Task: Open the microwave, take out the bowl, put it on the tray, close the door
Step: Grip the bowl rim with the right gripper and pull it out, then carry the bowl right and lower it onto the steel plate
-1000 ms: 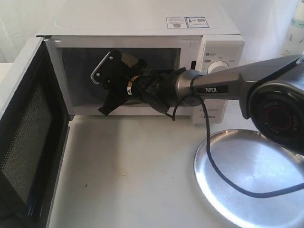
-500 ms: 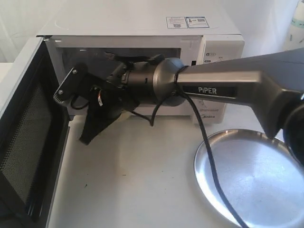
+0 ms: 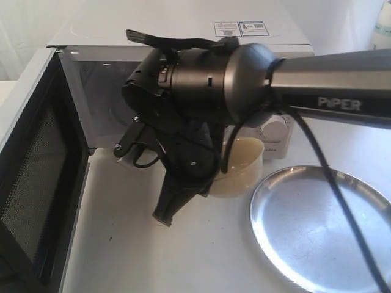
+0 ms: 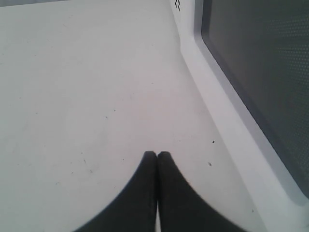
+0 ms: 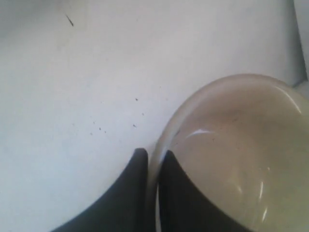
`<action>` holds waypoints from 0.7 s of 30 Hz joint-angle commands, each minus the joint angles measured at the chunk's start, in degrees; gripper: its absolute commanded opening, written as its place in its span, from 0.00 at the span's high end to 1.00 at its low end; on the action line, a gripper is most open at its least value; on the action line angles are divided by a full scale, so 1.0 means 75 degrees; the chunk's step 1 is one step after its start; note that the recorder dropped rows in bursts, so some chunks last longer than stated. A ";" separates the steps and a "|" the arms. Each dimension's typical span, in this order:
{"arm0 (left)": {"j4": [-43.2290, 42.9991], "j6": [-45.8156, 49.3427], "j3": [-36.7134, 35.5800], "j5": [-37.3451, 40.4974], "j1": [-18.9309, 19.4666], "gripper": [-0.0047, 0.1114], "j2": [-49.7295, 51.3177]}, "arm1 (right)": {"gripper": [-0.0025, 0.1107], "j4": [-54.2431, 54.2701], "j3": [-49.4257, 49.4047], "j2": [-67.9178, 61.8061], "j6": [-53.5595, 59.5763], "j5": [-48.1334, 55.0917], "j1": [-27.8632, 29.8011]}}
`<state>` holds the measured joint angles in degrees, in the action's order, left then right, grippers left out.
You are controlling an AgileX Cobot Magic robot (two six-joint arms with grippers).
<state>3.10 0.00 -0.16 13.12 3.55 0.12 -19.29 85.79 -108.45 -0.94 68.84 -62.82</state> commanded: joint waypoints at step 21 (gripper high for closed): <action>0.0038 0.0000 0.0021 0.0022 -0.0036 0.96 -0.0016 | 0.94 -0.4902 -0.5394 0.1647 -0.4711 -0.3730 0.0384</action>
<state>3.10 0.00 -0.16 13.12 3.55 0.12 -50.41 46.07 -95.07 -35.00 46.09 -61.37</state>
